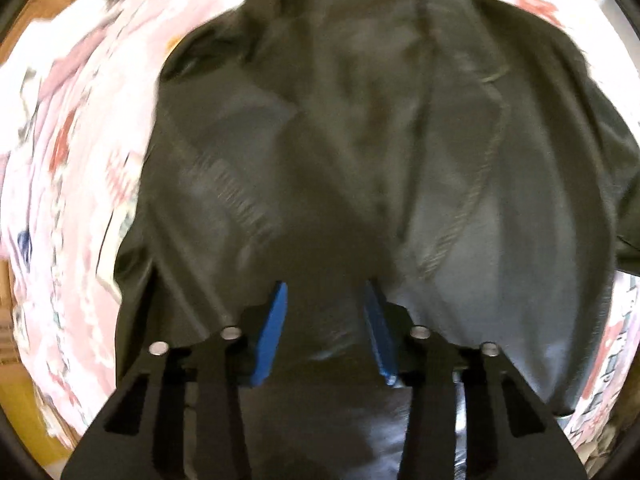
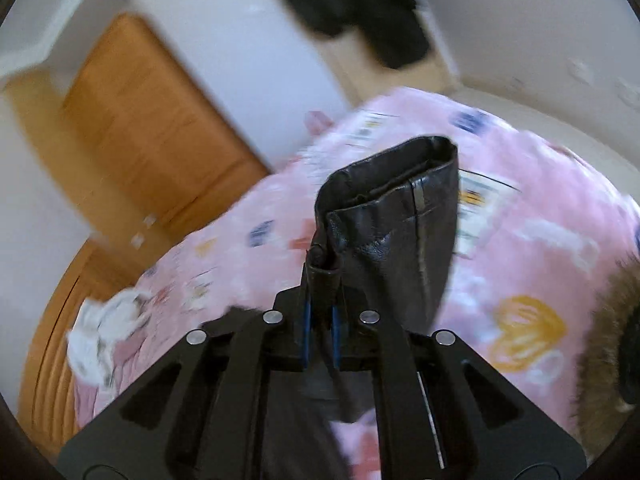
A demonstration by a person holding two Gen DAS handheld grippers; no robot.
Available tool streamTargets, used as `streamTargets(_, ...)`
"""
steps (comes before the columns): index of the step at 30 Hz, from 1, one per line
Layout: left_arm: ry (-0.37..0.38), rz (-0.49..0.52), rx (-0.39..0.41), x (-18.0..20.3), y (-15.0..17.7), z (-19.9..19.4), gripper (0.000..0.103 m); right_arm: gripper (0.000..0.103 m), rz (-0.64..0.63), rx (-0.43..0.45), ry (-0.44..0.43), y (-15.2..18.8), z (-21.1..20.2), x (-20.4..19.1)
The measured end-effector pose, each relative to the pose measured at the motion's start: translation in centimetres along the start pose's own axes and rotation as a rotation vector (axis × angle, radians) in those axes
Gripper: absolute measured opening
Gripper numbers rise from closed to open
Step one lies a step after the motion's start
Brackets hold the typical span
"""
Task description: Fold large clothes
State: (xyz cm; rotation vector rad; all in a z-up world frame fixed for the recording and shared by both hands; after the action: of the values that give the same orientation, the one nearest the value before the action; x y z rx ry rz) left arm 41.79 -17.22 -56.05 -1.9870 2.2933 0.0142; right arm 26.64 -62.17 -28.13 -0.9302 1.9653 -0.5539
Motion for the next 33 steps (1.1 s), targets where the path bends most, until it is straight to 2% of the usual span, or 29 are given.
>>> streamTargets(4,0.014,-0.039,-0.022,-2.7,1.2,1.3,0.030,0.007,-0.091,-0.066,-0.150,2.8,0.5,-10.0)
streamTargets(8,0.033,-0.074,-0.037,-4.5,2.7,2.5,0.030,0.007,-0.186,-0.165,-0.281,7.4,3.1,-19.9)
streamTargets(13,0.042,-0.127,-0.017,-10.2,4.3,2.7,0.030,0.007,-0.250,-0.350,-0.462,15.6,6.2,-29.9)
streamTargets(17,0.051,-0.161,-0.063,-16.1,6.8,4.8,0.030,0.007,-0.312,-0.517,-0.536,23.2,8.4,-35.1)
streamTargets(20,0.063,-0.226,-0.116,-19.9,8.7,7.0,0.030,0.007,-0.374,-0.644,-0.569,28.6,9.8,-37.0)
streamTargets(24,0.126,-0.219,-0.100,-21.2,9.3,8.0,0.030,0.007,-0.483,-0.797,-0.554,35.3,11.8,-38.1)
streamTargets(26,0.175,-0.268,-0.095,-22.8,9.5,7.9,0.028,0.007,-0.521,-0.879,-0.544,38.4,12.4,-37.7)
streamTargets(27,0.206,-0.306,-0.096,-23.8,9.8,7.6,0.027,0.007,-0.545,-0.891,-0.536,39.3,12.4,-37.6)
streamTargets(30,0.230,-0.351,-0.102,-27.4,10.7,7.8,0.027,0.007,-0.606,-0.950,-0.499,43.1,11.9,-36.8)
streamTargets(31,0.233,-0.350,-0.108,-28.3,11.4,7.8,0.025,0.008,-0.602,-0.981,-0.483,44.2,12.2,-36.3)
streamTargets(32,0.238,-0.336,-0.107,-28.8,11.7,7.7,0.015,0.010,-0.603,-0.999,-0.454,45.3,12.5,-35.8)
streamTargets(33,0.232,-0.320,-0.105,-29.1,11.9,7.6,0.013,0.010,-0.603,-1.009,-0.438,45.7,12.9,-35.1)
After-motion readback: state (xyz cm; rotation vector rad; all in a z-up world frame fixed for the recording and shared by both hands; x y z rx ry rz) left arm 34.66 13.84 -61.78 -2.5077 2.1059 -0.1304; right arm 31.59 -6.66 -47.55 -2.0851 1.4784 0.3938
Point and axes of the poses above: each gripper's, at about its wrist camera, not at the fingertips, and z roughly the way its jaws point, x to its right, y to its underside, the point moved 5 cm from there along z, roughly the way its jaws point, and after that the axes turned 1 degree about y, right-handed, at the moved point
